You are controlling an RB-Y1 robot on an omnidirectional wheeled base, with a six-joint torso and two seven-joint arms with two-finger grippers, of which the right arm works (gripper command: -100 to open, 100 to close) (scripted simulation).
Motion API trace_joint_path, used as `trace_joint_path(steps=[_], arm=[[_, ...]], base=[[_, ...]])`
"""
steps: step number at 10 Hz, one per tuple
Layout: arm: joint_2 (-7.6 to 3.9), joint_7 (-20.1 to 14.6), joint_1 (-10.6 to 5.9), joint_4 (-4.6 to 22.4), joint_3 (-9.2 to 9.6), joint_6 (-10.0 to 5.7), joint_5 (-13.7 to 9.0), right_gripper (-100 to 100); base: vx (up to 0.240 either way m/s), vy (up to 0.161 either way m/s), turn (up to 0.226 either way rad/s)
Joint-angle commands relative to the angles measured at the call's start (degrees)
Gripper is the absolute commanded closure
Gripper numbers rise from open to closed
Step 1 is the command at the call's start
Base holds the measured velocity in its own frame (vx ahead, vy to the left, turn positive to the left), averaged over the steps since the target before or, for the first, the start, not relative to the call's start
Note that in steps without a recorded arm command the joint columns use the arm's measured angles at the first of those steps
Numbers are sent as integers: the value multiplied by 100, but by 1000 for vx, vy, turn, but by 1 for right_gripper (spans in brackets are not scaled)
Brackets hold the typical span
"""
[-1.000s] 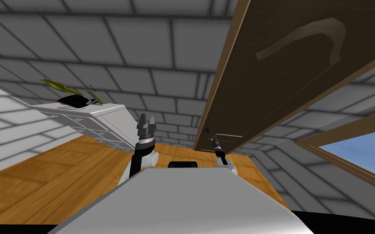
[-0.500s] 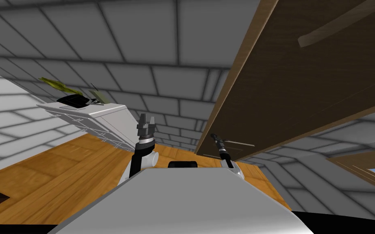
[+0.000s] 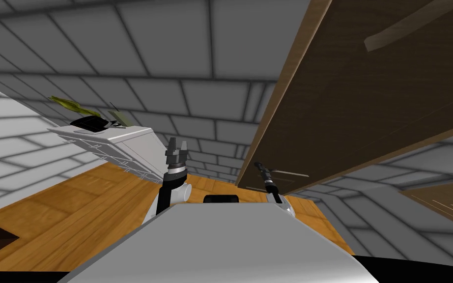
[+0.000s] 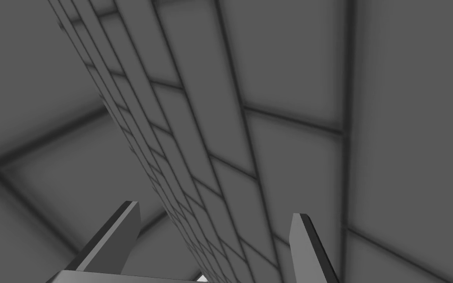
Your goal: Pull the door open
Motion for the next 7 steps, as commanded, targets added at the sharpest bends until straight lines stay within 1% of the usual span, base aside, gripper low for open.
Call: trace_joint_path(steps=[1,2,3,4,7], arm=[[-4,7,-3,-10,-1,-12,2,100],[-4,7,-3,-10,-1,-12,2,100],[-84,-119,99,0,54,-132,43,100],[-107,-152,125,-1,69,-168,54,100],[-268,-381,306,-6,170,-420,132,100]], base=[[0,0,0],[0,0,0],[-116,-40,180],[-205,-71,145],[-204,-58,140]])
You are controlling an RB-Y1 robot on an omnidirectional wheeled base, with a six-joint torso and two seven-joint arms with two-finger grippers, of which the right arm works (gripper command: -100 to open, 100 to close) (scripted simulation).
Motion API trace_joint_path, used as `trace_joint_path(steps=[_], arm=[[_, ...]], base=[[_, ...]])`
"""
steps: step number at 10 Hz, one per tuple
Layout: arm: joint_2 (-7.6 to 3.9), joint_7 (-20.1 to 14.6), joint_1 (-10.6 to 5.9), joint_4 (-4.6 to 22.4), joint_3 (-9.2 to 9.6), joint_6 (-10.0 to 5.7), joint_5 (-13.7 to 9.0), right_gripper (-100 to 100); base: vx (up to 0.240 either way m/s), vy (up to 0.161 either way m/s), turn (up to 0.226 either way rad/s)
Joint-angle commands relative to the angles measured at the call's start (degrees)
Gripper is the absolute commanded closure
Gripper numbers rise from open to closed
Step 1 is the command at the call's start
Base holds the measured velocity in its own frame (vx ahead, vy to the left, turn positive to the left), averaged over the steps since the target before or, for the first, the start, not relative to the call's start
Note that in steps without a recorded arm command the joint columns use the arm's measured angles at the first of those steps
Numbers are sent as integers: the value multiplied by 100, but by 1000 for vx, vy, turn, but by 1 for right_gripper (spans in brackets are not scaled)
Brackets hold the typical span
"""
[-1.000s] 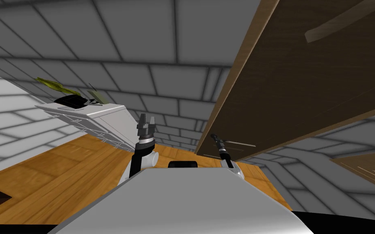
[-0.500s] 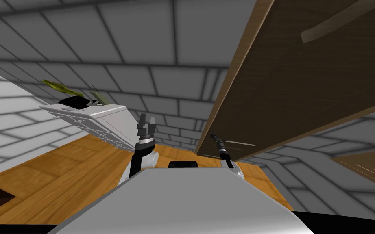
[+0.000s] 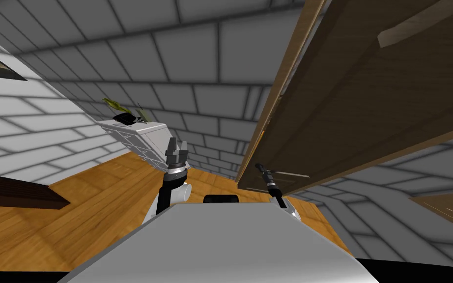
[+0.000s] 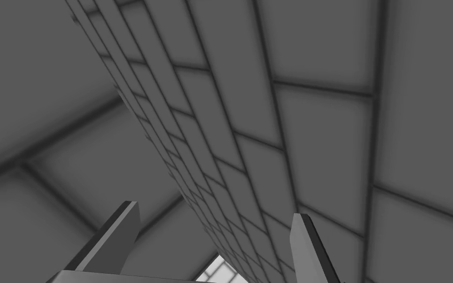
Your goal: Pull the door open
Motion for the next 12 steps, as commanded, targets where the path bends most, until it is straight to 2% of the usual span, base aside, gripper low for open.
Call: trace_joint_path(steps=[1,4,5,6,8,12], arm=[[-71,-124,123,-51,59,-138,49,100],[-218,-333,288,-56,151,-368,120,100],[-167,-283,255,-36,144,-304,108,100],[-244,-395,385,9,152,-524,158,100],[-287,-447,448,24,150,-634,182,100],[-474,-675,728,92,143,-1117,288,100]], base=[[-204,-59,132],[-195,-68,129],[-80,-11,23],[-172,-43,156],[-170,-72,132],[-184,-52,145]])
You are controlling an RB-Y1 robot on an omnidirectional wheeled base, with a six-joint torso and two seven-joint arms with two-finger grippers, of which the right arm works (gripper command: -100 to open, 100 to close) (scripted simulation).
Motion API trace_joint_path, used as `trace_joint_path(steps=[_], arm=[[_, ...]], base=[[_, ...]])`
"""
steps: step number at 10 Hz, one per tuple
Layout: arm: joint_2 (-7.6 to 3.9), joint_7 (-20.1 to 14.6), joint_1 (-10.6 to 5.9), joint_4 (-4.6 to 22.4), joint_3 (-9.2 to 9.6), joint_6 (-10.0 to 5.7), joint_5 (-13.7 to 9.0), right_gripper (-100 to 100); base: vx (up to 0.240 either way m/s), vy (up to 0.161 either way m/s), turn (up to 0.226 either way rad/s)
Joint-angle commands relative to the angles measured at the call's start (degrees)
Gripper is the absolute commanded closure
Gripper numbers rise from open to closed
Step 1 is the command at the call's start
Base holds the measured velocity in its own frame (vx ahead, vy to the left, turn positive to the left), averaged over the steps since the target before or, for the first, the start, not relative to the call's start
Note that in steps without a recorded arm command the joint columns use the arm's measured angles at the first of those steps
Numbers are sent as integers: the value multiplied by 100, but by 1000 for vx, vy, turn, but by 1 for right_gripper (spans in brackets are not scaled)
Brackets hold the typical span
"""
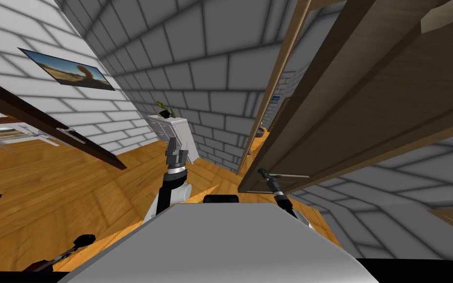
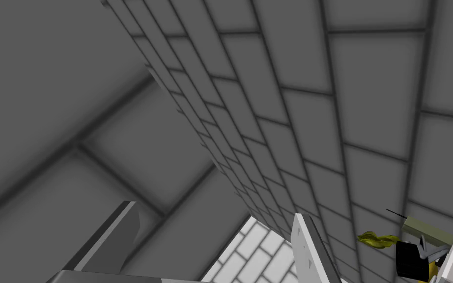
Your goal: Pull the door open
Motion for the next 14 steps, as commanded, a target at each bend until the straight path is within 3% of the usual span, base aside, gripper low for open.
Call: trace_joint_path(steps=[1,2,3,4,11,12,13,14], arm=[[-66,-79,125,-24,-8,-163,40,100],[-113,-136,196,-7,-10,-284,67,100],[-65,-90,111,61,13,-226,59,100],[-101,-140,171,131,11,-385,91,100],[-312,-305,368,429,-67,-1038,195,100],[-335,-323,389,461,-75,-1107,207,100],[-304,-313,348,472,-47,-1062,207,100],[-325,-331,345,552,-50,-1147,230,100]], base=[[-198,-76,132],[-201,-82,149],[-94,-30,34],[-164,-39,162],[-219,-75,171],[-249,-60,142],[-104,-20,22],[-140,-43,155]])
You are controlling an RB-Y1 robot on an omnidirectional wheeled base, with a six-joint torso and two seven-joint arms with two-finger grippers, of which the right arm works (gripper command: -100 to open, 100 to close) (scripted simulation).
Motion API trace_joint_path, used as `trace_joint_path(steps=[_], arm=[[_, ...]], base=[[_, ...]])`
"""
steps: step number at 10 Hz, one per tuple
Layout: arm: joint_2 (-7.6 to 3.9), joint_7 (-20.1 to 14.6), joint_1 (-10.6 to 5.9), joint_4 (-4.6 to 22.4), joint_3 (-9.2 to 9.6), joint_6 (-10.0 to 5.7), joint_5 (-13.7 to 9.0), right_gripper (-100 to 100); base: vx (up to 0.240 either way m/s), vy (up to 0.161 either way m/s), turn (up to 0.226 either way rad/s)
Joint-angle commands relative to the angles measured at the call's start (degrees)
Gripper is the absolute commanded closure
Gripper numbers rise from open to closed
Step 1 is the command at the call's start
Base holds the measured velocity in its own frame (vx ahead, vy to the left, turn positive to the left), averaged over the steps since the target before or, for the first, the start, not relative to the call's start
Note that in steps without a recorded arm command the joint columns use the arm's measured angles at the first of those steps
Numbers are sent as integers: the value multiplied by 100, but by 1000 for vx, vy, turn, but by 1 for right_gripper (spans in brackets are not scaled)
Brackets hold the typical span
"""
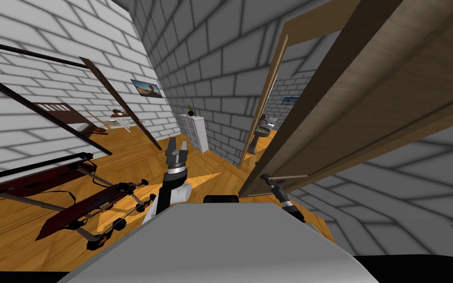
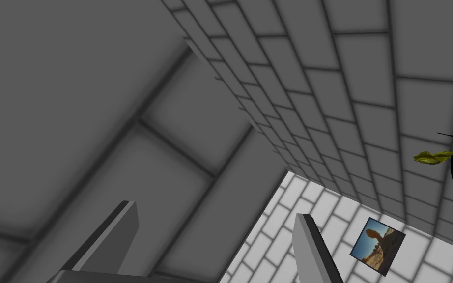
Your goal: Pull the door open
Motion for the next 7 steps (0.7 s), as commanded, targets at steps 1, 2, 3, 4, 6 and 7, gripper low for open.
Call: trace_joint_path(steps=[1,2,3,4,6,7], arm=[[-17,-9,-8,17,-6,-56,13,100],[-30,-16,-13,48,-11,-92,23,100],[-44,-23,-20,82,-16,-131,33,100],[-59,-31,-26,118,-21,-173,44,100],[-89,-47,-40,191,-32,-257,67,100],[-103,-54,-47,226,-38,-298,78,100]], base=[[-170,-55,166],[-171,-87,122],[-186,-93,196],[-215,-68,171],[-224,-73,153],[-224,-79,144]])
